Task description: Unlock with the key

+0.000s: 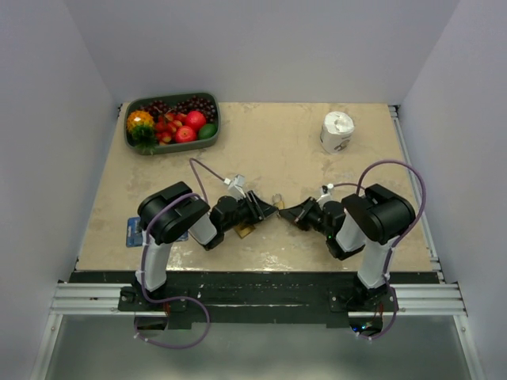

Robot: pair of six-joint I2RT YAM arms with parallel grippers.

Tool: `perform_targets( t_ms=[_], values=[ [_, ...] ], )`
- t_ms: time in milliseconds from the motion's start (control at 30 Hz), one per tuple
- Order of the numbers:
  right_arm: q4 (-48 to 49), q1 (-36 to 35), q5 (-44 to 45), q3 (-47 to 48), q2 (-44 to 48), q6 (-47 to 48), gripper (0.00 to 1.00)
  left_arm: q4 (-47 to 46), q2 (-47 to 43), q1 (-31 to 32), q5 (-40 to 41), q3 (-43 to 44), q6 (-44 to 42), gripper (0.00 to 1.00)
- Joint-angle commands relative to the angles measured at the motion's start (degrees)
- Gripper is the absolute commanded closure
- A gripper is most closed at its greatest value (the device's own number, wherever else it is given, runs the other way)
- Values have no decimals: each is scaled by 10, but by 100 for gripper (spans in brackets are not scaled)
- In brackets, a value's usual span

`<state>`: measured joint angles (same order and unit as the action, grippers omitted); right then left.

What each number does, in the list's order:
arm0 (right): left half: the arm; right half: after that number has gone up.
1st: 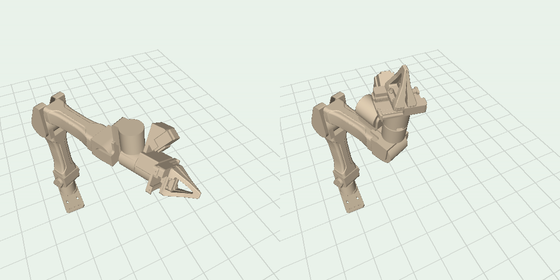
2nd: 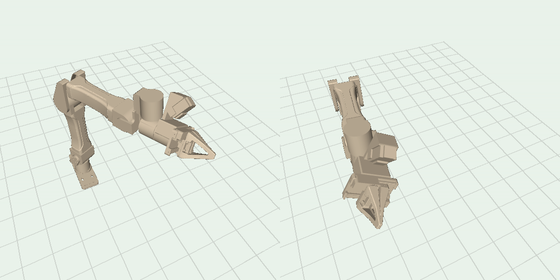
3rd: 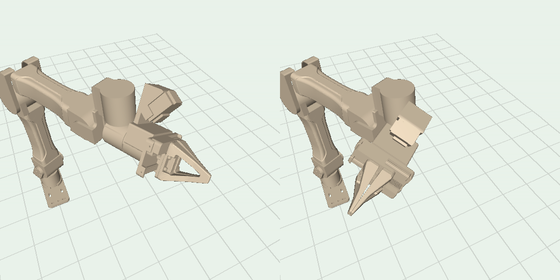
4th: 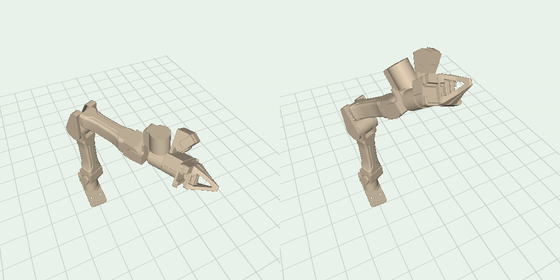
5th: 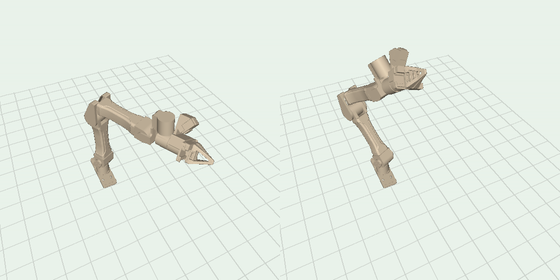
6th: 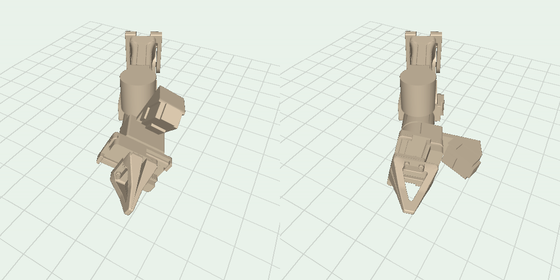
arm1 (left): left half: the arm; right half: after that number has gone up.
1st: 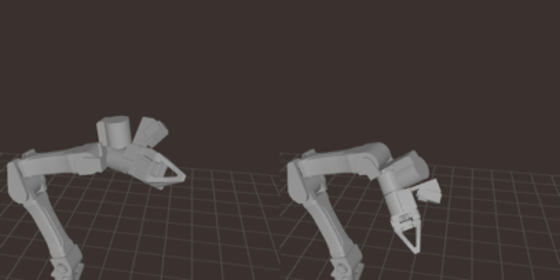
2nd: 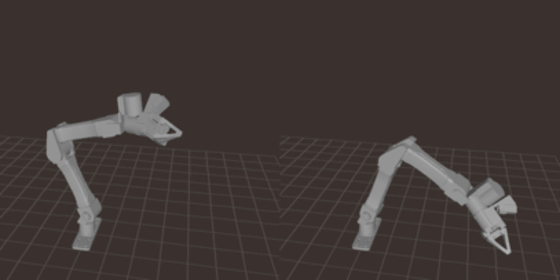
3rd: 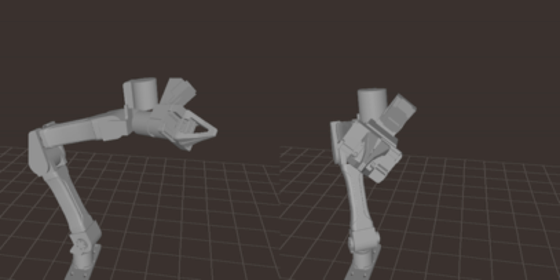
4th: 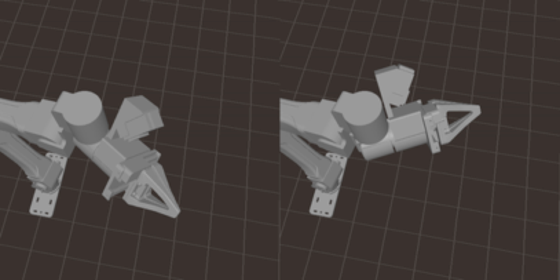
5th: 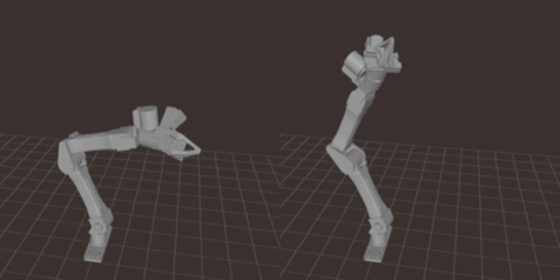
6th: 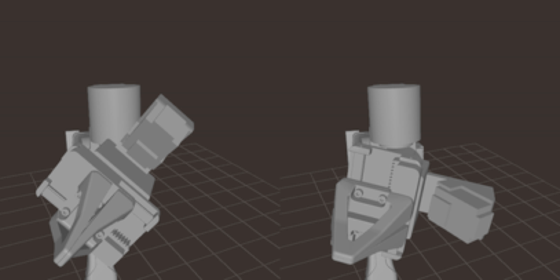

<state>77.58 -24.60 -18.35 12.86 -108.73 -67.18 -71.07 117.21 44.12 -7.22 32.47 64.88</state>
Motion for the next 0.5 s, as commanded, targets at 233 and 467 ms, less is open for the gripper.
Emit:
perform_targets(
  t_ms=[233,467],
  values=[
    [-112,20,135,20,119,97,100,37,-24,21,-107,22,-37,100],
    [-171,20,140,16,189,160,100,81,-72,8,-95,41,-85,100]
  ],
)
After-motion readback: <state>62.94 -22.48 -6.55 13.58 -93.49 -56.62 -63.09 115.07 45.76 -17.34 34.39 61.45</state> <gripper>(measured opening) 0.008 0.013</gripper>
